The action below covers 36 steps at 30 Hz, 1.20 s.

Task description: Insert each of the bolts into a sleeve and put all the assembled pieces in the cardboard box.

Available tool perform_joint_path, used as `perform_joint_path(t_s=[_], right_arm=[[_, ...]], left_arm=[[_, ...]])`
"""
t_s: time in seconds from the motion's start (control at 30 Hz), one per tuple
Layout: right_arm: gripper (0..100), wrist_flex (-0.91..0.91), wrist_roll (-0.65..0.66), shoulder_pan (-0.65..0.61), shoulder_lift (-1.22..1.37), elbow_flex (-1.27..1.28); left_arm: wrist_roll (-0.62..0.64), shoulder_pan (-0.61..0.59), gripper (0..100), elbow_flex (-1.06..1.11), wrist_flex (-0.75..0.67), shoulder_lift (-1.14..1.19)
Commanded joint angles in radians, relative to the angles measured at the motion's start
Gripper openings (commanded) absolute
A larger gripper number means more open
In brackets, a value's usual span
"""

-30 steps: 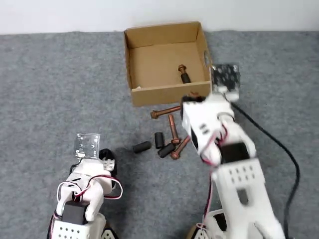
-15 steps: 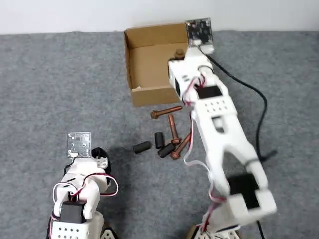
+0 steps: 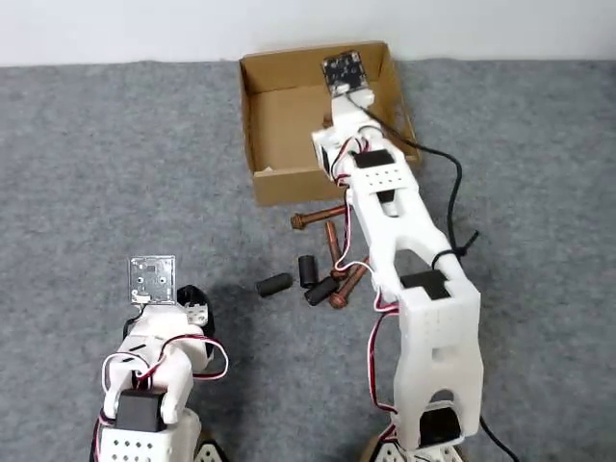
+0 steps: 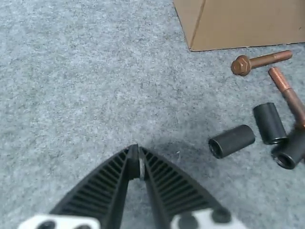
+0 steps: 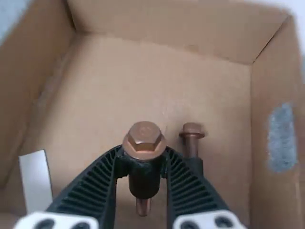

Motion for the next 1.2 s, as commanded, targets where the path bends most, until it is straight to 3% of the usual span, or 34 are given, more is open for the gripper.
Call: perform_joint_path(t_s=[0.0,0.1,0.27,0.63,0.83,1.17], right_arm=[[0.9,0.001,0.017,0.01,0.013,-0.095],[2.6,0.101,0.041,0.005,0.054,-0.14],[15.4,0.186,0.044,0.008,0.082,-0.207],[15.4,0.608,0.037,-0.064,0.081,-0.569],[15.4,0.921,-0.051,-0.128,0.085,-0.786],[15.4,1.343,-0.166,-0.214,0.09,-0.862]], left_arm=[[-0.011,-0.008,0,-0.008,0.0,0.002],[-0.011,-0.008,0,-0.008,0.0,0.002],[-0.011,-0.008,0,-0.008,0.0,0.002],[-0.012,-0.055,0,-0.008,-0.008,0.002],[-0.012,-0.077,0,-0.008,-0.008,0.002],[-0.012,-0.08,0,-0.008,-0.008,0.002]])
